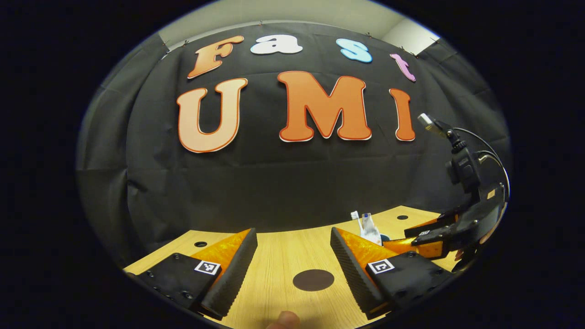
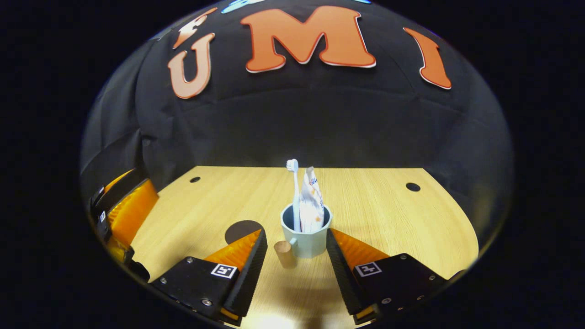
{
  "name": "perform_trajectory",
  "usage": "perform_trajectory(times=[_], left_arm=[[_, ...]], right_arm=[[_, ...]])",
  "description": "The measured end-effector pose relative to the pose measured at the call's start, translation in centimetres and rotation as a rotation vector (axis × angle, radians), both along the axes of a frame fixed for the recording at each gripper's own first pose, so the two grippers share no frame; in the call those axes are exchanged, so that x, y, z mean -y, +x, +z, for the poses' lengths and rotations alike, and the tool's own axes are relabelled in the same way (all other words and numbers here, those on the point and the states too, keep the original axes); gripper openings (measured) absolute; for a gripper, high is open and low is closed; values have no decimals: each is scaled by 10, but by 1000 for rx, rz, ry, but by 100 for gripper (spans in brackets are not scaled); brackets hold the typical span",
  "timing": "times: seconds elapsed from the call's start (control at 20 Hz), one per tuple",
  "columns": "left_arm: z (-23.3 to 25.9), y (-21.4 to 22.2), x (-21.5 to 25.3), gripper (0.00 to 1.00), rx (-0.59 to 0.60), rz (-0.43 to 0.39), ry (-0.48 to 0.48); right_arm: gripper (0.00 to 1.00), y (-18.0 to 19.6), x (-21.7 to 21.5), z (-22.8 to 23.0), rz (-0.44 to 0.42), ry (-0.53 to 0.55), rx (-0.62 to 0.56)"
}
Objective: Put the toothbrush and toothpaste on the desktop into the cup, then pick up the cup and place it on the coaster on the desktop.
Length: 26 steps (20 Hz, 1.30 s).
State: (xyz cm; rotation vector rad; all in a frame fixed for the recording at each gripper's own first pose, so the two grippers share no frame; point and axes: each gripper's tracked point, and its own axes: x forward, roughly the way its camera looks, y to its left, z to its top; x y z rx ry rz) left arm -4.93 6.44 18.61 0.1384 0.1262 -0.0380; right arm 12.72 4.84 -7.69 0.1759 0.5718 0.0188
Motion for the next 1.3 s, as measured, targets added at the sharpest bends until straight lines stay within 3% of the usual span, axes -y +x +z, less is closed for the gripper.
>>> perform_trajectory(times=[0.25,0.3,0.35,0.5,0.9,1.2,1.25,1.3], left_arm=[[-16,-5,-20,100,-24,43,-22],[-15,-4,-20,100,-18,49,-26],[-15,-3,-22,100,-14,52,-30],[-24,1,-27,100,-16,56,-38],[-57,4,-31,100,-88,45,-90],[-69,7,-35,100,-120,54,-88],[-70,5,-36,100,-120,57,-89],[-71,5,-36,100,-124,59,-89]], right_arm=[[79,11,-15,-19,-2,11,-123],[74,13,-14,-23,-12,9,-143],[79,15,-10,-27,-32,2,-167],[78,22,-7,-41,-58,17,-234],[77,20,-3,-83,-65,-52,-355],[49,10,-2,-106,-82,-77,-426],[34,8,-1,-109,-92,-66,-435],[30,9,-2,-109,-100,-53,-425]])
